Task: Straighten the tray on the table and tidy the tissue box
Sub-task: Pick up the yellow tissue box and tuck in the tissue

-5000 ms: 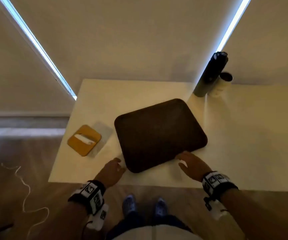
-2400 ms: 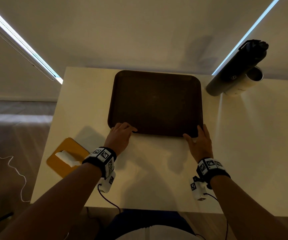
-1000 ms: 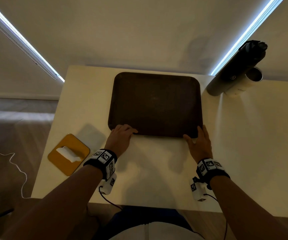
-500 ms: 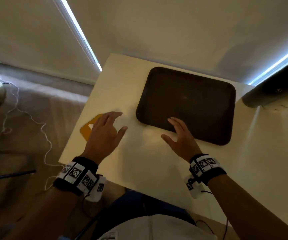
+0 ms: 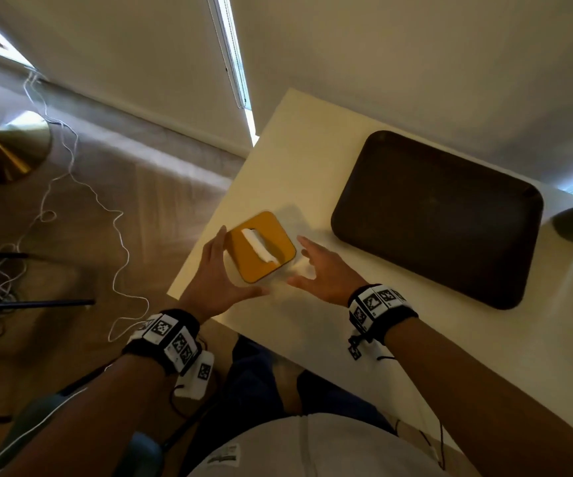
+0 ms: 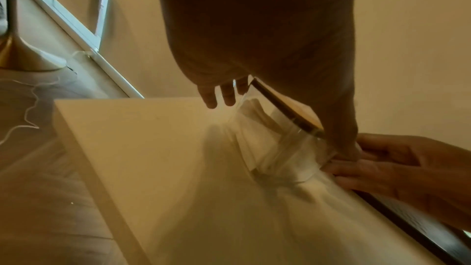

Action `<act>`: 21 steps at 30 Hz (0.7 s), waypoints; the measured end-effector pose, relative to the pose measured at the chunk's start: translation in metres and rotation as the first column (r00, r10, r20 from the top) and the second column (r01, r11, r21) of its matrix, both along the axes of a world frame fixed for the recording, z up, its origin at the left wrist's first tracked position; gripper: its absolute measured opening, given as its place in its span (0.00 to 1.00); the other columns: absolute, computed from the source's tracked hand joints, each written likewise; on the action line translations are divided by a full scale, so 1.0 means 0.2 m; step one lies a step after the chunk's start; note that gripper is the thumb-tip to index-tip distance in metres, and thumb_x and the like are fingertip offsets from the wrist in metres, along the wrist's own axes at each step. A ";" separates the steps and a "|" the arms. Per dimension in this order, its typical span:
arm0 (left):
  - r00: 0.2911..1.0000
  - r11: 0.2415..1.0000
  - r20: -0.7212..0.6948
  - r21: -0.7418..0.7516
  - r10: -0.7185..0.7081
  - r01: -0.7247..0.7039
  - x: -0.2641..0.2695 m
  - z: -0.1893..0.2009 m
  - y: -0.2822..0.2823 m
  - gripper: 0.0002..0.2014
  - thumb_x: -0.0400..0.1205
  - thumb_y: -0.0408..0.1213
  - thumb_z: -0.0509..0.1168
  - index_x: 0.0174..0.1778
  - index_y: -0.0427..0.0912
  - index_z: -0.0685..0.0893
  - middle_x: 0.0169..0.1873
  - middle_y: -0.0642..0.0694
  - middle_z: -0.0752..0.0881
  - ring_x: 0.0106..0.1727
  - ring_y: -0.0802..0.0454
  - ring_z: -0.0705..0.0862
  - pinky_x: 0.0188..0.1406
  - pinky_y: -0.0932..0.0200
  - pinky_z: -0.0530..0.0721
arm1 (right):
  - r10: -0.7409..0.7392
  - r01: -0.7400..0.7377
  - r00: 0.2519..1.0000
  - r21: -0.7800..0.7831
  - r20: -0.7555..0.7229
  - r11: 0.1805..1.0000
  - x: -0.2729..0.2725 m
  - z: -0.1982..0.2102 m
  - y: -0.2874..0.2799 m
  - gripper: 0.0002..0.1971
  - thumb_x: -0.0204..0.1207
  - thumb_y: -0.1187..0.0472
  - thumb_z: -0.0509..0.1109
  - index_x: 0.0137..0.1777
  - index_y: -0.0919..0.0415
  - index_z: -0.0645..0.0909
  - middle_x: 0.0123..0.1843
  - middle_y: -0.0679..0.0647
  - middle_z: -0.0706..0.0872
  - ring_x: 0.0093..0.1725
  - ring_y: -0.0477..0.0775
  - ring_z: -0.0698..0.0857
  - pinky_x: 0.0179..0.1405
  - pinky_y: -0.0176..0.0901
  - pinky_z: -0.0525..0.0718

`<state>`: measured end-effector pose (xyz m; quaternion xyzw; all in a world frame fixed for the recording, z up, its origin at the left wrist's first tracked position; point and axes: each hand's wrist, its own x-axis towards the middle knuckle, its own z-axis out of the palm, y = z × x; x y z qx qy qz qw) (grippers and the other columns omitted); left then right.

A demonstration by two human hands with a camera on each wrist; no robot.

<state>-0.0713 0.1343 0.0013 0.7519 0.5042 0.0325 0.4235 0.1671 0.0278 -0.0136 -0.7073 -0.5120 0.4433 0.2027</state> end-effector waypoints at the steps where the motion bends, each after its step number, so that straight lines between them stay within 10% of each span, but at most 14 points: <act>1: 0.999 1.000 0.032 -0.007 0.002 -0.002 0.00 -0.02 0.02 0.75 0.50 0.75 0.77 0.87 0.54 0.42 0.81 0.46 0.59 0.81 0.45 0.65 0.77 0.37 0.73 | -0.021 0.021 1.000 0.003 -0.022 1.000 -0.01 0.00 0.01 0.46 0.72 0.42 0.76 0.85 0.49 0.55 0.81 0.55 0.71 0.76 0.52 0.73 0.73 0.54 0.75; 6: 0.989 0.993 0.107 0.062 -0.103 0.097 -0.01 -0.07 0.09 0.66 0.58 0.68 0.80 0.86 0.49 0.50 0.77 0.48 0.63 0.77 0.48 0.69 0.75 0.41 0.76 | -0.044 0.048 0.999 0.137 -0.029 0.989 -0.08 0.02 0.05 0.34 0.76 0.52 0.76 0.80 0.51 0.66 0.68 0.53 0.82 0.61 0.50 0.82 0.65 0.49 0.81; 21: 0.919 0.919 0.159 0.233 -0.359 0.319 0.42 -0.01 0.78 0.64 0.56 0.70 0.79 0.82 0.41 0.57 0.74 0.43 0.68 0.73 0.46 0.73 0.67 0.44 0.83 | -0.273 0.267 0.962 0.164 0.010 0.949 0.20 0.09 0.51 0.33 0.76 0.55 0.76 0.79 0.56 0.69 0.68 0.53 0.84 0.64 0.48 0.83 0.67 0.42 0.80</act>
